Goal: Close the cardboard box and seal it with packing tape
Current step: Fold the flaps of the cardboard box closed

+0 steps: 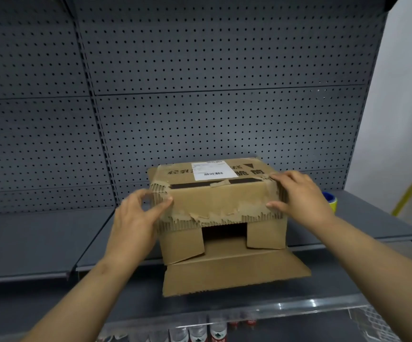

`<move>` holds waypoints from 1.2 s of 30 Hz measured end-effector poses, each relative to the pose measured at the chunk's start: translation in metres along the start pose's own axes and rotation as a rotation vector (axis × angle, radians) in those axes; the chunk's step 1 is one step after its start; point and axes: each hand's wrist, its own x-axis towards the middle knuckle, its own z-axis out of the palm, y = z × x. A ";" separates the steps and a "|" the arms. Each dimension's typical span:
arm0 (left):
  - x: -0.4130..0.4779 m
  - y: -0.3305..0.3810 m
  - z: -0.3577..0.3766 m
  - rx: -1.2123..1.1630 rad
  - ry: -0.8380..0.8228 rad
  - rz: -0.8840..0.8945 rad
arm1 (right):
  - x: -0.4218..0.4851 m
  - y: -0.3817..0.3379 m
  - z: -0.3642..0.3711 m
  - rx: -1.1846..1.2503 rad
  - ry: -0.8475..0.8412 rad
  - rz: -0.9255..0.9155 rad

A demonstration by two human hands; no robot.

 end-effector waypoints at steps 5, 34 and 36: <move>0.023 0.044 0.014 0.280 -0.002 0.217 | 0.003 -0.003 0.012 -0.055 0.042 -0.005; 0.010 0.067 0.107 0.446 0.197 0.273 | -0.009 -0.010 0.057 -0.069 0.244 -0.361; 0.009 0.067 0.111 0.451 0.226 0.272 | 0.000 0.005 0.046 0.178 0.343 -0.190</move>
